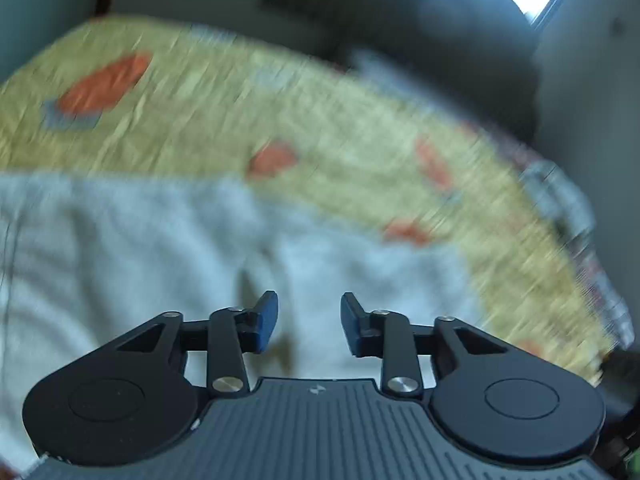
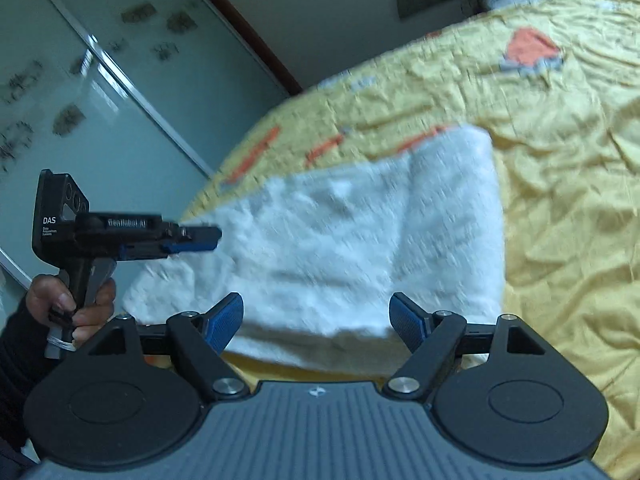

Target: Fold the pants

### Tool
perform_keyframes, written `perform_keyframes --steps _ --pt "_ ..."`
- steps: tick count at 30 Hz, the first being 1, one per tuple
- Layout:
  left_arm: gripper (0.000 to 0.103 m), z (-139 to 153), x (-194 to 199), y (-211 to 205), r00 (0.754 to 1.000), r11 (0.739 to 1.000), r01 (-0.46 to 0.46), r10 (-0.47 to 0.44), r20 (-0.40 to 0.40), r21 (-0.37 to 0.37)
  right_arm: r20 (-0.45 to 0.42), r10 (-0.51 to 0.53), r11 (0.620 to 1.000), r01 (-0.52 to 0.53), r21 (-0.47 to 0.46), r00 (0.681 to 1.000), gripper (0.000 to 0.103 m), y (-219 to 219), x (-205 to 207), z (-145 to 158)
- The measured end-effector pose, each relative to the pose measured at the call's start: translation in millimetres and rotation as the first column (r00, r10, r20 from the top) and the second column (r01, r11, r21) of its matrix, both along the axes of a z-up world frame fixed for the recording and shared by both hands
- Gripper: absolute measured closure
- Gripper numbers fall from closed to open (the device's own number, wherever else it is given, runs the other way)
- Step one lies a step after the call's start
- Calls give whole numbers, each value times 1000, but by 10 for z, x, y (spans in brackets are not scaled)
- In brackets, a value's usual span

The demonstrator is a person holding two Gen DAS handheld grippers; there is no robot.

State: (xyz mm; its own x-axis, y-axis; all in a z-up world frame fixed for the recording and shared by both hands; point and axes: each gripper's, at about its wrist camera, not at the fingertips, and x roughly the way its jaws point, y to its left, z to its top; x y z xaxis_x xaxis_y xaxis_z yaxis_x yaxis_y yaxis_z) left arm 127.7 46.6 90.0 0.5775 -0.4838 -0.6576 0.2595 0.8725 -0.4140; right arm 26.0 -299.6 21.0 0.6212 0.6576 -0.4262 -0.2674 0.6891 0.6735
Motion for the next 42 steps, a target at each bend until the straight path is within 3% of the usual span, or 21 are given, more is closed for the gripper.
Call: perform_keyframes --steps 2,3,5,9,11,13,17,19,21,23,25,27,29,31,33,34,36,39,42 --pt "29 63 12 -181 998 999 15 -12 63 -41 -5 10 999 -10 37 1000 23 50 70 11" --pt "27 26 41 -312 997 999 26 -24 76 -31 -12 19 999 -19 40 1000 23 94 101 1" --pt "29 -156 139 -549 998 999 35 -35 57 8 -21 53 998 -52 20 998 23 214 156 -25" --pt "34 -693 359 -769 996 996 64 -60 -61 69 -72 88 991 -94 -98 994 23 400 155 -226" --pt "34 -840 370 -688 998 998 56 -55 -17 29 -11 94 991 -94 -92 996 23 380 64 -289" --pt "34 -858 367 -628 999 999 36 -36 -21 -11 -20 87 994 -88 -57 996 23 333 69 -312" --pt "36 -727 327 -573 998 1000 23 -23 -52 0 -76 44 999 -45 -4 996 23 259 108 -195" --pt "34 -593 169 -386 999 1000 -27 26 -20 -5 -23 34 999 -34 9 999 22 225 38 -52" --pt "29 -487 -18 -70 994 994 -112 111 22 15 56 32 998 -29 -51 998 22 274 -45 110" --pt "24 -433 -240 410 970 970 -244 243 20 20 107 65 989 -49 -140 992 22 421 -61 209" --pt "24 -381 -502 1003 918 918 -397 397 -1 13 126 126 973 -98 -207 984 22 622 -29 245" --pt "24 -302 -802 1554 835 835 -550 550 -2 27 123 202 953 -166 -255 972 22 904 56 247" --pt "24 -183 -1152 2094 714 712 -700 700 20 52 121 290 919 -241 -312 949 22 1289 144 252" --pt "23 -96 -1436 2492 611 608 -791 791 30 68 142 380 869 -301 -393 914 22 1719 168 261" --pt "22 -49 -1648 2758 551 549 -835 834 25 41 178 473 808 -345 -478 863 22 2149 153 263" --pt "22 -40 -1719 2840 535 535 -845 844 15 22 186 514 775 -360 -520 838 22 2361 160 248" --pt "20 -44 -1802 2914 528 528 -849 849 -4 -19 190 584 698 -368 -614 789 22 2804 139 187" --pt "20 -82 -1826 2946 573 570 -819 819 -30 -61 193 641 605 -335 -722 743 23 3278 137 69" --pt "20 -131 -1808 2941 617 610 -786 785 -61 -99 257 662 585 -271 -765 704 23 3547 120 47"
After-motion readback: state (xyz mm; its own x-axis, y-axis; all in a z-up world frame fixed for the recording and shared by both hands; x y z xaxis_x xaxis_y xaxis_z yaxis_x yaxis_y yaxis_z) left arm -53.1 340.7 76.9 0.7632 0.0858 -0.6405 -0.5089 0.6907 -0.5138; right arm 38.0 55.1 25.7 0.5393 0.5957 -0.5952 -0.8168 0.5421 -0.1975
